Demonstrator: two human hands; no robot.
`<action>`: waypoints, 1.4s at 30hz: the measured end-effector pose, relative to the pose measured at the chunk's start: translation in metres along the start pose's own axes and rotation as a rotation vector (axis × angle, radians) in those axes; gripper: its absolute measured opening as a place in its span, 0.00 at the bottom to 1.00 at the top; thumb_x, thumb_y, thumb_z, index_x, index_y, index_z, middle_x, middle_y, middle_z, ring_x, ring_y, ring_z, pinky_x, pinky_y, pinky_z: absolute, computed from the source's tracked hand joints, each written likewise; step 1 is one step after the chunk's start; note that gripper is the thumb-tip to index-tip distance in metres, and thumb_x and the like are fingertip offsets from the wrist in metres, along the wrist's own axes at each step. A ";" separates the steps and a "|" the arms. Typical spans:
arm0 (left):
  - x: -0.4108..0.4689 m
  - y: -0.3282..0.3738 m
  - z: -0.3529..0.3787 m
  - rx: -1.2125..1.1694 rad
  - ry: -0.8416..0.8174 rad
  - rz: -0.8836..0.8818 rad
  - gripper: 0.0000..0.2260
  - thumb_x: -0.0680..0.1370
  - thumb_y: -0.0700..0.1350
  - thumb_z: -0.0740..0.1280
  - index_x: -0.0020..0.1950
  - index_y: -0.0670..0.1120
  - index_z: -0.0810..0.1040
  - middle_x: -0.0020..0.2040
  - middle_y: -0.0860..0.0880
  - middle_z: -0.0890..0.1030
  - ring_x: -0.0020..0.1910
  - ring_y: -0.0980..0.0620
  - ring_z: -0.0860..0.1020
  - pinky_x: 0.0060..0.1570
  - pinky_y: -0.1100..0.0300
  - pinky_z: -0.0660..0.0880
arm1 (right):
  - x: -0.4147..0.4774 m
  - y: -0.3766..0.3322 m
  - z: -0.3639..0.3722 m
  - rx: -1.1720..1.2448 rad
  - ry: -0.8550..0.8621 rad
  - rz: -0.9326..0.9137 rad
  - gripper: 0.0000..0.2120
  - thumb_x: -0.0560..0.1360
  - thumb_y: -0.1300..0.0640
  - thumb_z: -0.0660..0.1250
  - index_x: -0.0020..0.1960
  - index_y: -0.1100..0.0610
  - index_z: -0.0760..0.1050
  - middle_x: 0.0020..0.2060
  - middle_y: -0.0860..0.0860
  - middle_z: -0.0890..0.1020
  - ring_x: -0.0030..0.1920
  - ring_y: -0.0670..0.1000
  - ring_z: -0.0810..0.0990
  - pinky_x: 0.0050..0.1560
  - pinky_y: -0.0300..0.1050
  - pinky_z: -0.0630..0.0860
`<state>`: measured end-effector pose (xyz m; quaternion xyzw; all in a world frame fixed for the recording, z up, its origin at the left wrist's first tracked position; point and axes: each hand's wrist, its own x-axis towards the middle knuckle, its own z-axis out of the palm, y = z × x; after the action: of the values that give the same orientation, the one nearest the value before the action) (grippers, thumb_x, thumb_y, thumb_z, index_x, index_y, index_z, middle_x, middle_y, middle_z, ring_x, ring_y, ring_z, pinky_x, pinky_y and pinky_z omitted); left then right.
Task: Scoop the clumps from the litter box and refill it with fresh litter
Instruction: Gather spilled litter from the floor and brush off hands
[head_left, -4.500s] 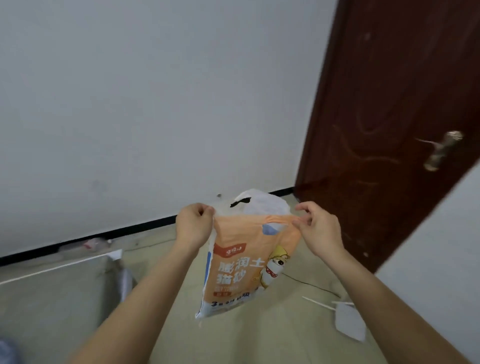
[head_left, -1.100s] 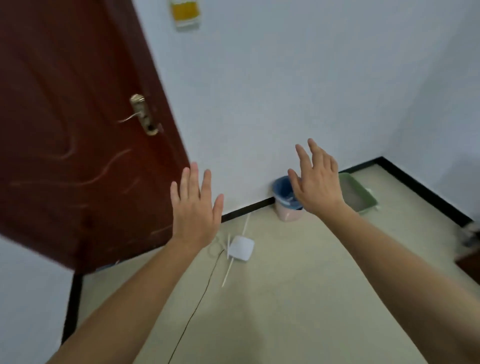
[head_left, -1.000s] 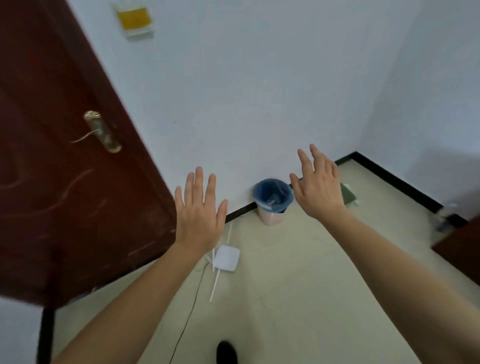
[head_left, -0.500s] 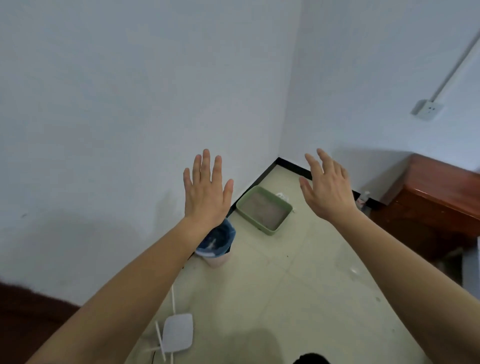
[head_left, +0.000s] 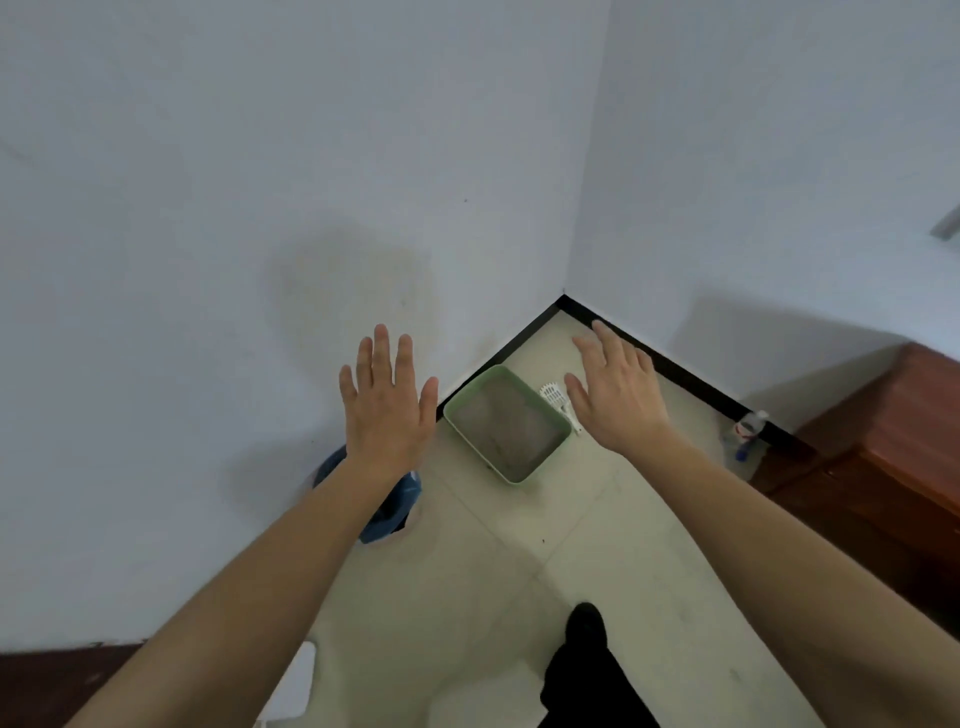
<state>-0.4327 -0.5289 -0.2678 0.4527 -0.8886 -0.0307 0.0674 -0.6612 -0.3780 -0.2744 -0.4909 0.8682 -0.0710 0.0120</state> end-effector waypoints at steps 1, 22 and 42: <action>0.010 0.010 0.003 0.008 -0.005 -0.015 0.29 0.83 0.57 0.48 0.80 0.44 0.52 0.80 0.41 0.48 0.79 0.41 0.49 0.75 0.39 0.52 | 0.017 0.012 0.003 -0.013 -0.029 -0.026 0.25 0.81 0.47 0.57 0.75 0.57 0.63 0.75 0.60 0.63 0.71 0.61 0.68 0.69 0.56 0.63; 0.185 0.011 0.074 -0.030 -0.184 -0.150 0.33 0.79 0.61 0.38 0.80 0.46 0.46 0.81 0.42 0.45 0.79 0.41 0.47 0.76 0.41 0.50 | 0.222 0.041 0.053 -0.098 -0.252 -0.090 0.26 0.83 0.45 0.52 0.78 0.53 0.56 0.78 0.56 0.57 0.76 0.57 0.61 0.74 0.54 0.59; 0.260 0.070 0.117 -0.014 -0.150 -0.338 0.30 0.82 0.61 0.41 0.81 0.47 0.46 0.81 0.41 0.48 0.79 0.39 0.51 0.75 0.39 0.53 | 0.339 0.100 0.098 0.006 -0.302 -0.280 0.25 0.81 0.47 0.56 0.75 0.56 0.62 0.75 0.58 0.64 0.71 0.60 0.68 0.70 0.56 0.64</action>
<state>-0.6572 -0.6991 -0.3514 0.5915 -0.8022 -0.0814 -0.0021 -0.9131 -0.6277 -0.3683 -0.6119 0.7796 -0.0003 0.1336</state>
